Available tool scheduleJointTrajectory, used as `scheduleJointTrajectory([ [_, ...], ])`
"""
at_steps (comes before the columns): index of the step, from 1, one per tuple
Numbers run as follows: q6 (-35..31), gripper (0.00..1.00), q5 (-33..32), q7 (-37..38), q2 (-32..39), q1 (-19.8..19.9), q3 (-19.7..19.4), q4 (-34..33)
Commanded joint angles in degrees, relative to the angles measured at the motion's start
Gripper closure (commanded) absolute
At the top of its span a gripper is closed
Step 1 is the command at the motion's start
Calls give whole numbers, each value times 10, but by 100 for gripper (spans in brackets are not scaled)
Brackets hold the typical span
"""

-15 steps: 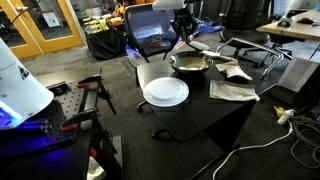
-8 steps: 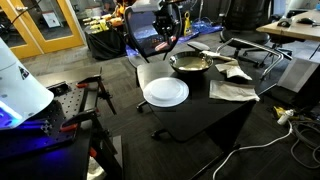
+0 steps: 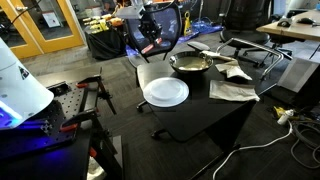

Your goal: Pick up the pen from the bowl and put it on the table.

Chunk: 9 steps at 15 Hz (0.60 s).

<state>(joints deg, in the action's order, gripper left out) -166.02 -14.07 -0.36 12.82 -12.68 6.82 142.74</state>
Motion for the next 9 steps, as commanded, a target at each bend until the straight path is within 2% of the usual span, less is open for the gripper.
scheduleJointTrajectory([
  [1, -64, 95, -48, 37, 3, -23, -24, 26],
  [6, -103, 95, -115, 61, 48, -53, -75, 14],
  [9, -123, 95, -115, 50, 88, -54, -83, 0],
])
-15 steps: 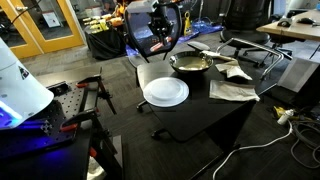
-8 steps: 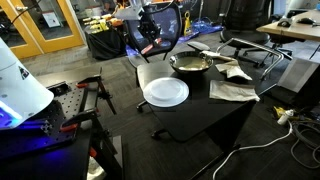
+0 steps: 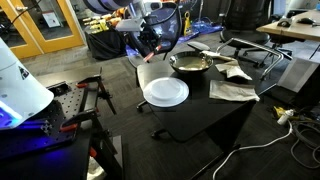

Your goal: Pick up the pen from the bowl and put it on the table.

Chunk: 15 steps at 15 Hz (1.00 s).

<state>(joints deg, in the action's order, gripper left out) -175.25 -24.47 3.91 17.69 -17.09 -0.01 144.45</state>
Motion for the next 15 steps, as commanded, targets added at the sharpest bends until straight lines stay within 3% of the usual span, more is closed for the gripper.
scheduleJointTrajectory([
  [1, -34, 95, -7, 5, 50, -8, -12, -21],
  [15, -43, 95, -5, 5, 137, -50, -26, -69],
])
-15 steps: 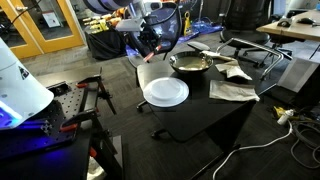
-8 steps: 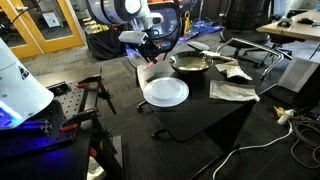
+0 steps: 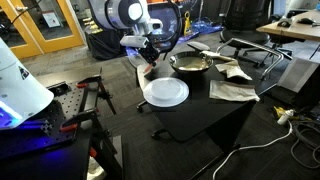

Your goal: Pick up the pen from the bowl and put it on the table.

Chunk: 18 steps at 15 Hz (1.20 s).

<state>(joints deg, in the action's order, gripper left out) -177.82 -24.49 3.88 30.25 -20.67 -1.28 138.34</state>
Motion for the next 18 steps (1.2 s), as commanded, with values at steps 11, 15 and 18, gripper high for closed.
scheduleJointTrajectory([
  [11, -34, 5, -5, 21, -9, -71, -63, -1],
  [15, -66, 0, -3, 22, -35, -125, -113, 16],
  [18, -76, 0, 1, 29, -70, -167, -149, 38],
])
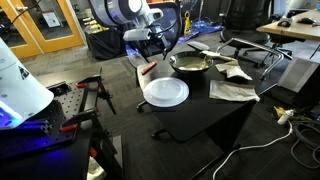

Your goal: Pick up the pen from the bowl and put it on the table.

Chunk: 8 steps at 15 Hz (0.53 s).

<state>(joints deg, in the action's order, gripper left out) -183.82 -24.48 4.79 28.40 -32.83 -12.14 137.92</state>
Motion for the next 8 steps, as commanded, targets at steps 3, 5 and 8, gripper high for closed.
scheduleJointTrajectory([
  [3, -4, 0, 2, 29, -84, -79, -72, 59],
  [5, -4, 0, -1, 30, -101, -101, -95, 70],
  [8, 1, 0, -2, 29, -117, -136, -133, 79],
])
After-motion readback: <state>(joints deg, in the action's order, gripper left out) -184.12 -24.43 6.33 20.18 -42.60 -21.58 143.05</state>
